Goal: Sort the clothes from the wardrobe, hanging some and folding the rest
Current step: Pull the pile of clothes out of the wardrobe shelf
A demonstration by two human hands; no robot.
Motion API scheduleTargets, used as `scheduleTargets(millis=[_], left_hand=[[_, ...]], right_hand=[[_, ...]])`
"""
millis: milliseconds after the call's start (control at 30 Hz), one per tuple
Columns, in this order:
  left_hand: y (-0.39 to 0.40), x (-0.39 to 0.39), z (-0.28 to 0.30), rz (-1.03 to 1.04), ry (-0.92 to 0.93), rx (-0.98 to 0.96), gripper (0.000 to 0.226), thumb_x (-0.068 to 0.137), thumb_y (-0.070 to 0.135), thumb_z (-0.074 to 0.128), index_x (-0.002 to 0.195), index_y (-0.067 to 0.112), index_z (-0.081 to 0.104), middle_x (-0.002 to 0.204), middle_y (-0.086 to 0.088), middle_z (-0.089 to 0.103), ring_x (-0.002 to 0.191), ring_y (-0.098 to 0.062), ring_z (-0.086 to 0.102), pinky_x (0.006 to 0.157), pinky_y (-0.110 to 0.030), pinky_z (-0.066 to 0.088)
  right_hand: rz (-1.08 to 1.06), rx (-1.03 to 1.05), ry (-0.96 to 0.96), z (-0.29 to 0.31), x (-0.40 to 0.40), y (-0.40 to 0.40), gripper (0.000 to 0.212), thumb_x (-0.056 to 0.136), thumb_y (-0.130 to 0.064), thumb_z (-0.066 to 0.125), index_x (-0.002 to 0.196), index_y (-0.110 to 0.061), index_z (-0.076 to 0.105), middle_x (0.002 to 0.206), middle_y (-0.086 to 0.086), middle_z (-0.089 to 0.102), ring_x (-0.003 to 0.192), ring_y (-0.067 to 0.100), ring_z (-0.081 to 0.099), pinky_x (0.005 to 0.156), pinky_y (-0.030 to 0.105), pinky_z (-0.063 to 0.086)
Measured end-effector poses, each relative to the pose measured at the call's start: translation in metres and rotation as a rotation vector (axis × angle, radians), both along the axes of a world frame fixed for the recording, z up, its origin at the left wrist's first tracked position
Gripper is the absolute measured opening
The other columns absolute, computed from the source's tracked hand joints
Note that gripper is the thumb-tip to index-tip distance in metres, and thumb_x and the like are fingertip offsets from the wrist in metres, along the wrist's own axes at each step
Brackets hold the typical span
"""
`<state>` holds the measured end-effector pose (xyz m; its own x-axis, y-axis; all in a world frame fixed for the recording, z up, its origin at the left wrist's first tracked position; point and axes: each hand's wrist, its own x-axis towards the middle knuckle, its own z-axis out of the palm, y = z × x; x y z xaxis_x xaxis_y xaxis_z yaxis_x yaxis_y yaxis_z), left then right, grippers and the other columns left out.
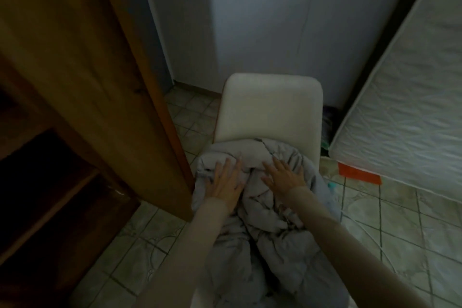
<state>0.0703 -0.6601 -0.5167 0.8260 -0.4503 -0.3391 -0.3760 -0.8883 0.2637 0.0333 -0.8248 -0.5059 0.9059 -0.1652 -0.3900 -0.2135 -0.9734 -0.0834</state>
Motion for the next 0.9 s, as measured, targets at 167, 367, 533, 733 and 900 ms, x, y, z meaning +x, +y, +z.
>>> scheduleTargets(millis=[167,367,533,733,900], left_hand=[[0.013,0.002,0.087,0.01,-0.061,-0.085,0.062,0.101,0.031,0.034,0.15,0.024,-0.003,0.158,-0.004,-0.003,0.145,-0.023,0.002,0.116,-0.042,0.013],[0.054,-0.013,0.187,0.033,-0.168,-0.117,0.055,0.099,0.025,0.04,0.148,0.017,0.017,0.153,-0.006,0.022,0.138,-0.022,0.026,0.109,-0.034,0.028],[0.116,-0.02,0.243,0.176,-0.147,-0.164,0.041,0.099,0.026,0.043,0.14,0.02,0.037,0.141,-0.003,0.042,0.127,-0.019,0.042,0.104,-0.029,0.037],[0.209,-0.027,0.293,0.414,-0.141,-0.142,0.034,0.097,0.027,0.047,0.13,0.025,0.049,0.132,0.002,0.05,0.117,-0.016,0.05,0.098,-0.031,0.044],[0.287,-0.034,0.334,0.544,-0.229,-0.157,0.033,0.096,0.025,0.048,0.129,0.023,0.05,0.13,0.004,0.051,0.117,-0.018,0.051,0.1,-0.034,0.044]], right_hand=[[0.134,0.014,0.025,0.097,0.014,0.012,0.055,0.1,-0.043,0.028,0.15,-0.025,0.012,0.158,0.0,0.006,0.143,0.025,0.016,0.113,0.048,0.02],[0.269,0.01,-0.068,0.203,0.021,0.048,0.047,0.098,-0.037,0.039,0.143,-0.023,0.033,0.15,0.003,0.031,0.136,0.022,0.031,0.111,0.041,0.027],[0.424,-0.093,-0.058,0.28,0.023,0.105,0.04,0.102,-0.022,0.036,0.138,-0.004,0.039,0.142,0.015,0.042,0.13,0.028,0.042,0.105,0.035,0.034],[0.639,0.045,-0.04,0.339,0.023,0.186,0.043,0.096,-0.033,0.047,0.137,-0.02,0.043,0.143,0.004,0.04,0.13,0.025,0.04,0.108,0.04,0.035],[0.785,0.118,-0.099,0.367,0.033,0.265,0.042,0.096,-0.03,0.048,0.136,-0.02,0.043,0.139,0.005,0.044,0.125,0.024,0.045,0.105,0.038,0.039]])
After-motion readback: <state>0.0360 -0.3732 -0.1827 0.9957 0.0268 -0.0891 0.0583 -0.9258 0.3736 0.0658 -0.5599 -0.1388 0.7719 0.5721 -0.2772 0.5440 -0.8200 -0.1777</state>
